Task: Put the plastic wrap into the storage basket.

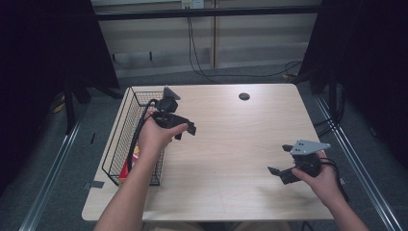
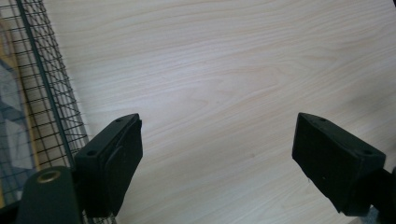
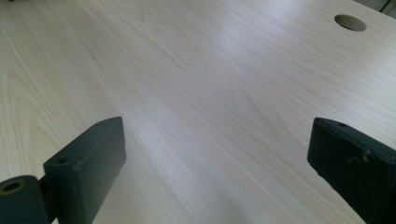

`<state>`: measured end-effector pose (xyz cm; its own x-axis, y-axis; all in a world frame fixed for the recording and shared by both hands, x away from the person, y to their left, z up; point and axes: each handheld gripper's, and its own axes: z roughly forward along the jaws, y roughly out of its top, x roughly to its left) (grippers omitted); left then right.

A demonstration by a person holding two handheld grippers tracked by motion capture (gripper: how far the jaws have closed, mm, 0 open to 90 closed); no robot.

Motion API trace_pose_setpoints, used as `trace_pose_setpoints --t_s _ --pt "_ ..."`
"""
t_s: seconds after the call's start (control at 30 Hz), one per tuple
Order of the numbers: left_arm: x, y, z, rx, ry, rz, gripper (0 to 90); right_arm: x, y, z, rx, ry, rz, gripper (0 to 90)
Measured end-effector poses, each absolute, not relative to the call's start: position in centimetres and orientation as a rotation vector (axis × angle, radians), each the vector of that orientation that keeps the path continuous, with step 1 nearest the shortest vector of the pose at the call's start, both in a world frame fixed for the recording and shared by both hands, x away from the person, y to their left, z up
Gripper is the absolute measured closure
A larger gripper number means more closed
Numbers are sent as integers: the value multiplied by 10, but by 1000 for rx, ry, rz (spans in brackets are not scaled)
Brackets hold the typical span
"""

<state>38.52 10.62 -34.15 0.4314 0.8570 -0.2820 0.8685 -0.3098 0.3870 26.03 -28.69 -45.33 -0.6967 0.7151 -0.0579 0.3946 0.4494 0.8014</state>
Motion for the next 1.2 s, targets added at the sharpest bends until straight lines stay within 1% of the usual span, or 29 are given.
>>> trace_pose_setpoints --t_s 0.07,0.23,0.37,0.67,0.77,0.97,1.2 --pt "384 103 -344 2207 1463 -23 163 260 -287 -453 940 2315 1131 46" --pt "380 96 -347 2219 1429 -22 164 260 -287 -452 938 2315 1133 46" --pt "376 89 -349 2226 1397 -45 162 259 -286 -453 938 2318 1125 46" --pt "368 78 -351 2234 1346 -34 162 259 -286 -452 935 2321 1120 46" --pt "364 73 -356 2228 1343 -21 162 259 -286 -452 935 2319 1128 46" --pt "358 65 -367 2244 1304 -38 160 259 -286 -452 937 2319 1125 46" --pt "350 62 -382 2224 1269 -10 136 260 -285 -455 933 2329 1121 45"
